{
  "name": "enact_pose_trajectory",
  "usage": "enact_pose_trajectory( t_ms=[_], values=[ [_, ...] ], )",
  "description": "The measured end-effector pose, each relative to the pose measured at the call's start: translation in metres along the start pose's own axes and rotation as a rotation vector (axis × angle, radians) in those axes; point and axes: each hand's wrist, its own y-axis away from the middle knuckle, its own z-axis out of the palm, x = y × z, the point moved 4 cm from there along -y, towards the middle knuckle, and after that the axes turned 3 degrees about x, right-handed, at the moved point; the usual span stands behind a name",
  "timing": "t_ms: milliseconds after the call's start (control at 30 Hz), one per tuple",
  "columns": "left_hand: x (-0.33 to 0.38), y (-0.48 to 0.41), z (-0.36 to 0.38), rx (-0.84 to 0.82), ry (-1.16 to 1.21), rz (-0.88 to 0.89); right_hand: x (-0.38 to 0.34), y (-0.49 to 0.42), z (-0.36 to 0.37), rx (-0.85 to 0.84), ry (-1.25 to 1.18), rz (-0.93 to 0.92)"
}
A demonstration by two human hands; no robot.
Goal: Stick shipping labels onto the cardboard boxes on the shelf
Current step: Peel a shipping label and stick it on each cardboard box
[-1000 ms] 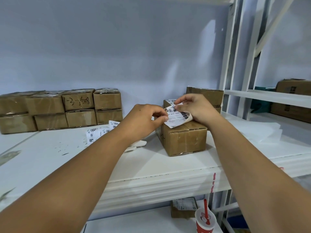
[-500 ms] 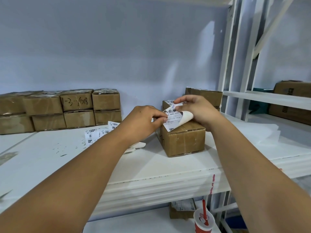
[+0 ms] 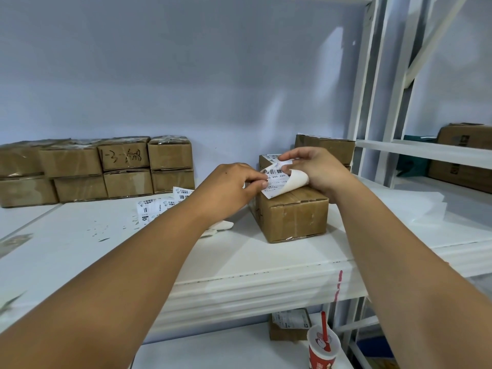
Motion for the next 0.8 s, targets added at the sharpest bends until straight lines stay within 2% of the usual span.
enact_pose_trajectory(
  t_ms=[233, 600, 800],
  values=[
    [0.0003, -0.0009, 0.0028, -0.028, -0.039, 0.030, -0.0015, 0.0023, -0.0005, -0.014, -0.008, -0.003],
    [-0.0026, -0.0023, 0.0015, 0.059, -0.014, -0.009, -0.0041, 0.0050, -0.0021, 0.047, 0.002, 0.012],
    [-0.0027, -0.0020, -0.0012, 0.043, -0.052, -0.061, -0.0058, 0.0065, 0.0019, -0.009, -0.105, 0.026]
  ],
)
